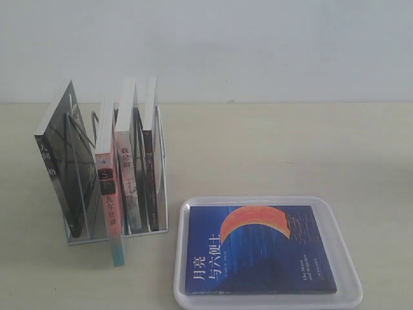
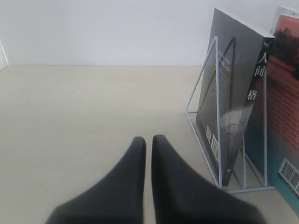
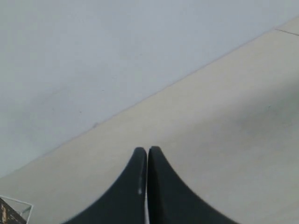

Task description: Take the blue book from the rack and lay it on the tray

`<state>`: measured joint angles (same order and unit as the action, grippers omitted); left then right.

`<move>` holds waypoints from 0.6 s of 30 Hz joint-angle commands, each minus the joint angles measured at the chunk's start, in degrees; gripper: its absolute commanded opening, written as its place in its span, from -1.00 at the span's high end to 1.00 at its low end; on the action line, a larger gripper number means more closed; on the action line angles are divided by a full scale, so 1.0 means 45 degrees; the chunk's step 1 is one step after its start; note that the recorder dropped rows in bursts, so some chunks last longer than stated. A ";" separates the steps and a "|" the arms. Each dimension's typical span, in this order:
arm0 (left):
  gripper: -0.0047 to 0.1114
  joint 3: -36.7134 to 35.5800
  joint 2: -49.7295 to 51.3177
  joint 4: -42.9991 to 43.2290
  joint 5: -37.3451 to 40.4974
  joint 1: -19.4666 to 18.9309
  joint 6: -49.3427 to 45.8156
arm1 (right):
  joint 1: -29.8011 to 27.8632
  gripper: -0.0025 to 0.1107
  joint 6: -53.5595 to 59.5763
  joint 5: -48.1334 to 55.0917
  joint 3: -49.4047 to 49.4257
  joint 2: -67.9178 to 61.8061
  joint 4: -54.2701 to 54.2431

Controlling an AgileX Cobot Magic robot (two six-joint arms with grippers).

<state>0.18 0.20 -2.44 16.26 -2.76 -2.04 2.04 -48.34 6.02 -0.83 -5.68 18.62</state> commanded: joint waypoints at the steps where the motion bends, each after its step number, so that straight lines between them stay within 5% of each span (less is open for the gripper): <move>1: 0.85 -0.0041 -0.0044 0.0015 -0.0073 -0.0002 0.0028 | -0.0088 0.96 -0.0070 0.0047 0.0185 0.1263 -0.0104; 15: 0.85 -0.0041 -0.0044 0.0015 -0.0073 -0.0002 0.0028 | -0.0064 0.96 0.0593 0.0997 0.0185 0.1263 -0.0698; 18: 0.85 -0.0041 -0.0044 0.0015 -0.0073 -0.0002 0.0028 | -0.0064 0.96 0.2470 0.1636 0.0185 0.1263 -0.0738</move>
<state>0.18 0.20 -2.44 16.26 -2.76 -2.04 1.80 -43.83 11.10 -0.28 -0.33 15.54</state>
